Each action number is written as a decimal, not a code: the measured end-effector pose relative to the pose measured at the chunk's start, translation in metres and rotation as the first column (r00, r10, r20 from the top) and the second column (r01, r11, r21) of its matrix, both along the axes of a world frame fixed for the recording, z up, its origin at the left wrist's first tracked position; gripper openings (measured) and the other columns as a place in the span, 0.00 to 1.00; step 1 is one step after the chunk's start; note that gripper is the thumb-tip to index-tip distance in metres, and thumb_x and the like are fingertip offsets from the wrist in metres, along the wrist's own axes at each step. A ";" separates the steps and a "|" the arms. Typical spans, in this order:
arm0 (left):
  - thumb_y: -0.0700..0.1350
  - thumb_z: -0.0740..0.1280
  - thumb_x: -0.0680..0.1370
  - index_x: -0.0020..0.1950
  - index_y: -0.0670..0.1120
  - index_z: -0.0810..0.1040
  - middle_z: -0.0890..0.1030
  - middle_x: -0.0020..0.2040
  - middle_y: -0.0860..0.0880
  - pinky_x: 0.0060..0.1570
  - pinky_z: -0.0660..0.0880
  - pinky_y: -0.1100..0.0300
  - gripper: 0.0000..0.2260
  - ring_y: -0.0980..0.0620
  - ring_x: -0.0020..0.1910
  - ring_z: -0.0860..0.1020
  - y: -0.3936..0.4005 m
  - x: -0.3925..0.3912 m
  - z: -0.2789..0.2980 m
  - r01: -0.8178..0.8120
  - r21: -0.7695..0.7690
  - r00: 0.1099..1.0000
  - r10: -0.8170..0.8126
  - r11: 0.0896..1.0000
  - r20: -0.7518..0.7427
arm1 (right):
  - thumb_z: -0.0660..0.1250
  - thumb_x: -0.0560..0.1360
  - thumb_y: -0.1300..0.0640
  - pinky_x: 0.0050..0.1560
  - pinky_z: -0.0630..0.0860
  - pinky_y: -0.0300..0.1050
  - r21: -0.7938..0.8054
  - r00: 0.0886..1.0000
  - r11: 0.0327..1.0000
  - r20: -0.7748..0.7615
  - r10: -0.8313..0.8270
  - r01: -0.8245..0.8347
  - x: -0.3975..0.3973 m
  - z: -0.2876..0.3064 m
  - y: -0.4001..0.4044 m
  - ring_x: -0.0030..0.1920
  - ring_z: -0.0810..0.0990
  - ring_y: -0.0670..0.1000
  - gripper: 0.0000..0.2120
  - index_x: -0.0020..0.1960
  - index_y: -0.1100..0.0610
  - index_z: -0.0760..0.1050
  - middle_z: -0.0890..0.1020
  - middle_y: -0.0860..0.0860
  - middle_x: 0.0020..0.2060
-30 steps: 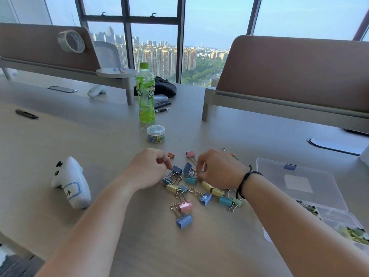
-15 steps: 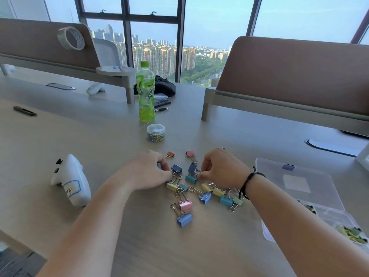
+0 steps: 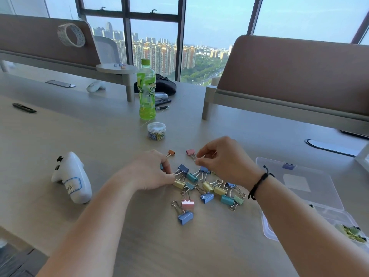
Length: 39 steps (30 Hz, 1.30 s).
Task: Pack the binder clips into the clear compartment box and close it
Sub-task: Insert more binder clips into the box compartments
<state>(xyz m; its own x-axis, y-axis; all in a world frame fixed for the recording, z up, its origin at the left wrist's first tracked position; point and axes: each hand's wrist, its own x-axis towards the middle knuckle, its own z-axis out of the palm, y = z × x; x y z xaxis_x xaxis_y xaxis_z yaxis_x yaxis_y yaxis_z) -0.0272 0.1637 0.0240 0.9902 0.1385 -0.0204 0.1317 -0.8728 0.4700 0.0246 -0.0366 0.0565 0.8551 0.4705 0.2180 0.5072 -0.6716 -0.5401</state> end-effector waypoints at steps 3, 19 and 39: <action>0.54 0.74 0.69 0.43 0.55 0.80 0.74 0.48 0.58 0.40 0.68 0.65 0.07 0.58 0.46 0.73 -0.003 -0.002 0.002 -0.004 0.028 1.000 0.003 1.000 0.024 | 0.72 0.74 0.54 0.37 0.73 0.32 -0.192 0.986 0.967 -0.062 0.157 -0.166 -0.011 0.002 0.004 0.35 0.77 0.42 0.07 0.51 0.50 0.84 0.81 0.43 0.36; 0.33 0.64 0.74 0.44 0.46 0.83 0.81 0.35 0.48 0.34 0.78 0.60 0.11 0.53 0.30 0.79 -0.009 0.005 0.003 -0.099 -0.711 0.939 0.302 0.696 0.165 | 0.67 0.77 0.56 0.47 0.77 0.41 -0.346 0.983 0.922 -0.002 0.183 -0.172 -0.017 0.001 0.000 0.43 0.79 0.49 0.06 0.51 0.54 0.83 0.81 0.46 0.42; 0.36 0.54 0.76 0.42 0.40 0.71 0.71 0.35 0.43 0.19 0.64 0.64 0.08 0.50 0.26 0.70 -0.029 0.009 0.004 -0.160 -0.974 0.951 0.238 -0.162 -0.196 | 0.71 0.74 0.52 0.41 0.74 0.38 -0.490 0.958 0.824 -0.151 0.243 -0.286 -0.022 0.000 0.002 0.43 0.76 0.47 0.12 0.57 0.47 0.82 0.76 0.41 0.39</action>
